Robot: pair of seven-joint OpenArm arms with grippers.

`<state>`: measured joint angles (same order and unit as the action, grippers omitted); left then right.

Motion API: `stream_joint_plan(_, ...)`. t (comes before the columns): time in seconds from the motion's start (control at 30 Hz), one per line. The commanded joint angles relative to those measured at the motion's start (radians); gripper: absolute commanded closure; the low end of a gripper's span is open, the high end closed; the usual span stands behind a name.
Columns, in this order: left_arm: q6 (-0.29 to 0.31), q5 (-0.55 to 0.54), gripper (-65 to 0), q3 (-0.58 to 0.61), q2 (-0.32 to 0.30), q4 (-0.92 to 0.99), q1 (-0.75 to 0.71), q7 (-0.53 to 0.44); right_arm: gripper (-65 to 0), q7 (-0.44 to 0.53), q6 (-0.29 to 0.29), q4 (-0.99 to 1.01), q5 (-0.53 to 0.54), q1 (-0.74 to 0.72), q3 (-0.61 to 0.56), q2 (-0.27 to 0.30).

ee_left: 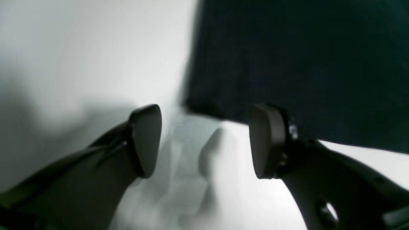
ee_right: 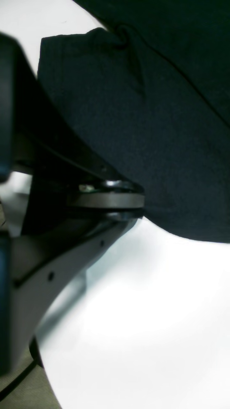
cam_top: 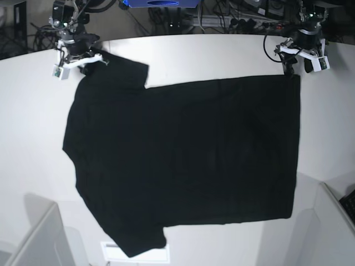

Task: Fold the T-shirt properly
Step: 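Move both grippers down to the black T-shirt's edge nearest the arms, then pinch the shirt edge with both grippers and lift it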

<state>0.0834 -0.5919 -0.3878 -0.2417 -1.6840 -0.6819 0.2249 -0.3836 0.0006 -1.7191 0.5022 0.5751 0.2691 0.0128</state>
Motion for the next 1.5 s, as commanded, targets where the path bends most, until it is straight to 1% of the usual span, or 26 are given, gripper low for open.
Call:
stream_joint_plan(0.0, 0.014, -0.006, -41.8, -0.006, -0.005, -0.001, 0.004, -0.023, 0.0, -0.084, -0.007, 0.015, -0.004, 0.016, -0.003, -0.004)
stream_joint_plan(0.17, 0.014, -0.006, -41.6, -0.001, 0.003, 0.054, 0.043, -0.023, 0.0, -0.084, -0.007, 0.014, -0.004, 0.016, -0.003, -0.004)
stream_joint_plan(0.23, 0.014, -0.006, -41.5, -0.004, 0.018, 0.075, 0.057, -0.023, 0.0, -0.084, -0.007, 0.012, -0.004, 0.016, -0.003, -0.004)
stream_joint_plan(0.47, 0.014, -0.006, -41.3, 0.01, 0.023, 0.127, 0.123, -0.02, 0.0, -0.084, -0.007, 0.009, -0.004, 0.016, -0.003, -0.004)
stream_joint_plan(0.53, 0.014, -0.006, -41.1, 0.003, 0.034, 0.146, 0.147, 0.018, 0.0, -0.084, -0.007, 0.008, -0.004, 0.016, -0.003, -0.004)
stream_joint_plan(0.63, 0.016, -0.004, -41.0, -0.003, 0.034, 0.152, 0.179, 0.09, 0.0, -0.084, -0.007, 0.008, -0.004, 0.016, -0.003, -0.004)
stream_joint_plan(0.73, 0.016, -0.004, -40.3, 0.002, 0.035, 0.15, 0.184, 0.113, 0.0, -0.084, -0.007, 0.008, -0.004, 0.016, -0.003, -0.004)
stream_joint_plan(0.77, 0.016, -0.004, -38.3, 0.002, 0.035, 0.149, 0.186, 0.113, 0.0, -0.084, -0.007, 0.008, -0.004, 0.016, -0.003, -0.004)
stream_joint_plan(0.8, 0.016, -0.004, -34.7, 0.003, 0.035, 0.149, 0.192, 0.117, 0.0, -0.084, -0.007, 0.009, -0.004, 0.015, -0.003, -0.004)
stream_joint_plan(0.9, 0.016, 0.002, -15.0, -0.003, 0.034, 0.154, 0.198, 0.12, 0.0, -0.084, -0.007, 0.008, -0.004, 0.015, -0.003, -0.004)
stream_joint_plan(0.93, 0.016, 0.002, -6.7, -0.003, 0.031, 0.154, 0.196, 0.12, 0.0, -0.084, -0.007, 0.008, -0.004, 0.015, -0.003, -0.004)
stream_joint_plan(0.97, 0.016, 0.002, 0.0, -0.003, 0.031, 0.152, 0.196, 0.12, 0.0, -0.084, -0.007, 0.006, -0.004, 0.016, -0.003, -0.003)
stream_joint_plan(1.23, 0.016, 0.002, 0.0, -0.004, 0.026, 0.141, 0.186, 0.12, 0.0, -0.084, -0.007, -0.072, -0.004, 0.056, -0.003, -0.003)
stream_joint_plan(1.33, 0.016, 0.0, 0.0, -0.004, 0.005, 0.138, 0.158, 0.12, 0.0, -0.084, -0.007, -0.118, -0.004, 0.093, -0.001, -0.003)
stream_joint_plan(1.47, 0.017, 0.003, 0.0, -0.004, -0.002, 0.097, 0.116, 0.12, 0.0, -0.084, -0.007, -0.161, -0.004, 0.136, -0.001, -0.003)
